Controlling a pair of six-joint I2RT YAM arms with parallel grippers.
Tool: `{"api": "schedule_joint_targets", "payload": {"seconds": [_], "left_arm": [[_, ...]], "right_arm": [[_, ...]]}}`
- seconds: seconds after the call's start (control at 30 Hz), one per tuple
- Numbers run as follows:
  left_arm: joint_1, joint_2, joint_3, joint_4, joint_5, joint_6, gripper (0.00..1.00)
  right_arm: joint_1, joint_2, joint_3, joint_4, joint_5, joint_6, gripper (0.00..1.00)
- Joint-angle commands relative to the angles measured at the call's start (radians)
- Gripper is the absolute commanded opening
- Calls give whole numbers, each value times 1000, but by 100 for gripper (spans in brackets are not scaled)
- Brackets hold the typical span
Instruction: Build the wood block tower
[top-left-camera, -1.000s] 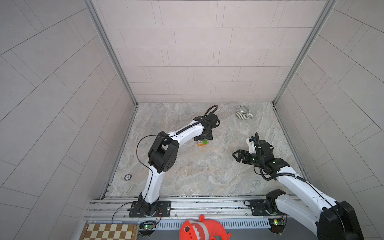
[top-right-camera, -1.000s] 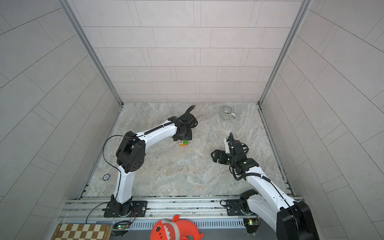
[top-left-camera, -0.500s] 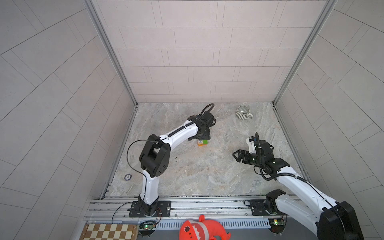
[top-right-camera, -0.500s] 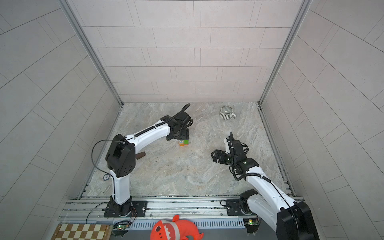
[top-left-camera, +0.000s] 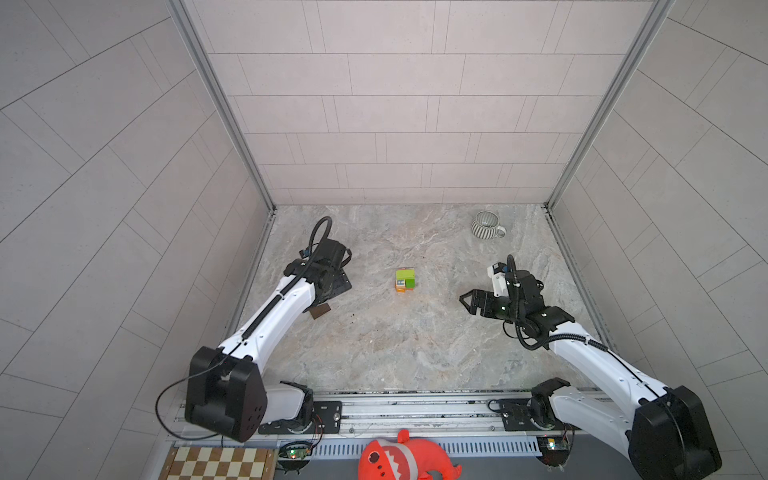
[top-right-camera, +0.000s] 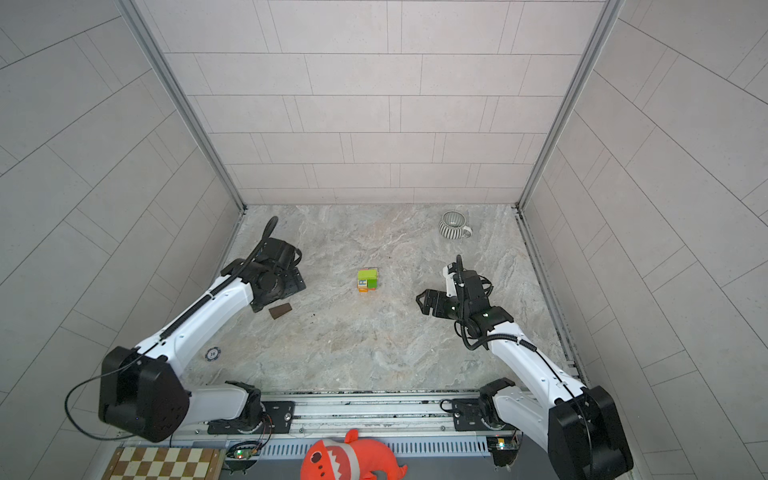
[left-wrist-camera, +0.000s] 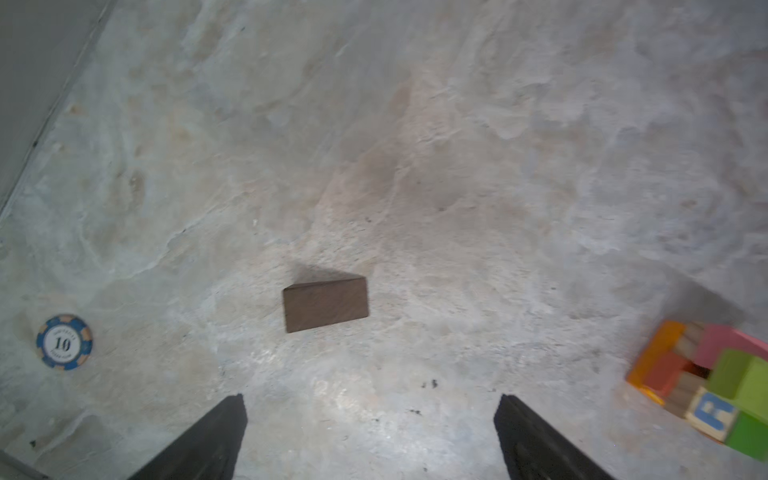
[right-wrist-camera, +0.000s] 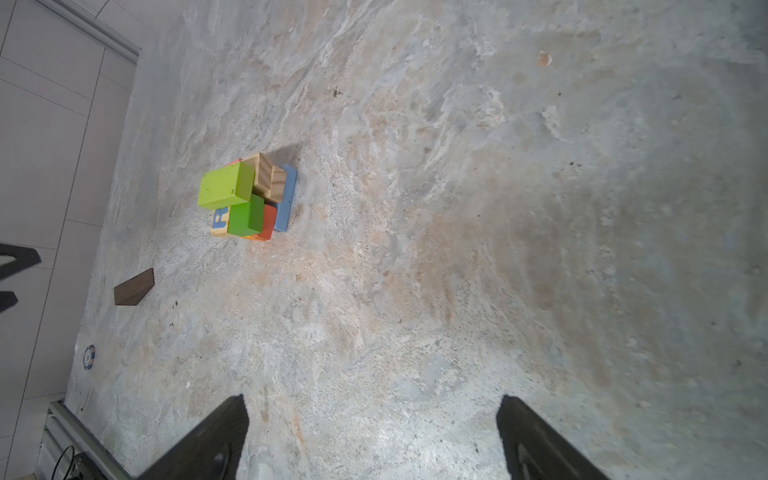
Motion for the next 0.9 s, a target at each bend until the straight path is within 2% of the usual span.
{"api": "schedule_joint_targets", "payload": {"seconds": [0.0, 0.17, 0.33, 0.47, 0.6, 0.87], "left_arm": [[61, -32, -56, 20, -11, 0, 100], [131, 10, -109, 42, 4, 20, 100], [170, 77, -154, 137, 74, 31, 97], [170, 187, -107, 156, 135, 56, 89], [169, 264, -91, 179, 137, 56, 87], [168, 295, -112, 237, 185, 77, 74]], "right_arm": [[24, 39, 43, 39, -24, 17, 96], [49, 83, 45, 61, -34, 29, 95], [58, 90, 45, 69, -37, 23, 95], [58, 91, 35, 69, -33, 7, 95], [58, 89, 41, 47, -29, 1, 95], [58, 86, 40, 34, -18, -14, 95]]}}
